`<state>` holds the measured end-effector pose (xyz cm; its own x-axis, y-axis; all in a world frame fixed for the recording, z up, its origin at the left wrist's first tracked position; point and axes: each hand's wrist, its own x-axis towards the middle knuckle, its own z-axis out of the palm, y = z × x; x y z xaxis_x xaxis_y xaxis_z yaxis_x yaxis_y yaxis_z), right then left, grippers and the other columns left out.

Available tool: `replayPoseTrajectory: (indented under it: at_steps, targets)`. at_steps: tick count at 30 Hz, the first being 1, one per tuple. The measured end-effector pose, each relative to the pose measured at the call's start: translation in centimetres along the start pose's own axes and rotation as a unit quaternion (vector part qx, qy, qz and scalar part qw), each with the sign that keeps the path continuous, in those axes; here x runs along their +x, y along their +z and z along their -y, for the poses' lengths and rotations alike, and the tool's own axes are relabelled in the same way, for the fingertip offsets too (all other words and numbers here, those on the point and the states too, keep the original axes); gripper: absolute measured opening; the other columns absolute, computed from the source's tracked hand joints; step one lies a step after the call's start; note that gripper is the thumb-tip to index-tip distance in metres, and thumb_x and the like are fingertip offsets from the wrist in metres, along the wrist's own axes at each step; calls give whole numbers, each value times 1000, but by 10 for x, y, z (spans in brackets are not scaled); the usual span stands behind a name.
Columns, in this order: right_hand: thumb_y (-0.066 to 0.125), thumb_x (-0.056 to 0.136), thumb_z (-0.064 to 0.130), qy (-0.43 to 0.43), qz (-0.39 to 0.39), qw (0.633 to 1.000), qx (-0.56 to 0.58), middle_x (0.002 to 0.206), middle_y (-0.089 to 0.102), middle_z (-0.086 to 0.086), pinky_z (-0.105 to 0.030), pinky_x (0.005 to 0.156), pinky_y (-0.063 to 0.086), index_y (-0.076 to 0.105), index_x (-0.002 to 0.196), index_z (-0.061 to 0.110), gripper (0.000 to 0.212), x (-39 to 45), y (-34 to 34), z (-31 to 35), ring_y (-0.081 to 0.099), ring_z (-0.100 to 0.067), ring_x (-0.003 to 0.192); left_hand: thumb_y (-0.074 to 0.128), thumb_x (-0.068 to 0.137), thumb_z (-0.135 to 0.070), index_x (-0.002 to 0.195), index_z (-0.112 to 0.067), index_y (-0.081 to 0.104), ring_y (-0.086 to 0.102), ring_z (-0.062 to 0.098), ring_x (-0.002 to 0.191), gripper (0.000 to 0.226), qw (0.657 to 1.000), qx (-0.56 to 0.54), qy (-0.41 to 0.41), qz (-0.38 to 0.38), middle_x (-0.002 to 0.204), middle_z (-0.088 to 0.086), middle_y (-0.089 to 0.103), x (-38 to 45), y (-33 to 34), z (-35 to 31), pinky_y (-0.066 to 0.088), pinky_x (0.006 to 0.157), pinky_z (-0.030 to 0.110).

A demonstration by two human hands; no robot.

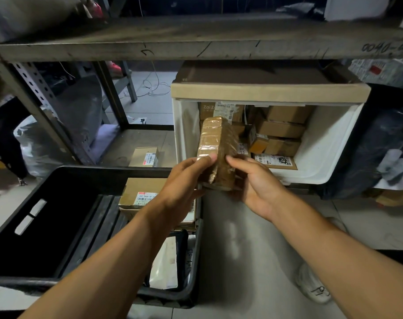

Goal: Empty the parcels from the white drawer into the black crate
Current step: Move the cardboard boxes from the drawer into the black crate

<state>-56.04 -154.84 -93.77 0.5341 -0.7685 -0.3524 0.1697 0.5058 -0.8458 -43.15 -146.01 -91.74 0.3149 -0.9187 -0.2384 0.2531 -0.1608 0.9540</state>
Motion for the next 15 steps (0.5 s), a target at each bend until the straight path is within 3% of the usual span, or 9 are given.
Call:
replayPoseTrajectory:
  at_steps: [2,5,10,13,15]
  targets:
    - [66,92,21,-6,-14,1000,6,117,74,-10,-43,91,53,65,124,18,32,-1,-3,2,70,-25,99,63,95,-26,123,-4,59,66,14,85,36,998,-22,25,-48,100,8,68,3,-1,-1,54,73,30]
    - [57,98,17,-5,-21,999,47,101,73,-3,-36,81,49,64,115,22,19,-2,-5,8,66,-19,89,57,100,-19,123,-17,52,65,15,85,24,995,-20,47,-90,101,6,68,8,-4,0,56,78,39]
    - [40,98,-5,-19,-40,996,79,105,70,-11,-47,92,50,61,117,17,36,-1,-5,7,65,-27,92,48,104,-19,115,-16,58,65,17,83,15,993,9,54,-106,94,2,69,7,2,1,55,75,34]
    - [40,97,-9,-22,-35,996,83,106,69,-14,-43,81,53,60,115,14,36,-2,-2,5,64,-28,92,65,95,-27,122,-18,53,68,23,97,30,994,8,41,-97,109,6,71,7,5,7,55,82,40]
    - [48,97,-6,-20,-19,995,94,114,68,-18,-46,91,52,60,122,11,32,-1,-2,5,59,-31,100,74,85,-37,127,-18,52,70,18,99,51,996,26,32,-75,113,5,71,6,5,9,54,73,28]
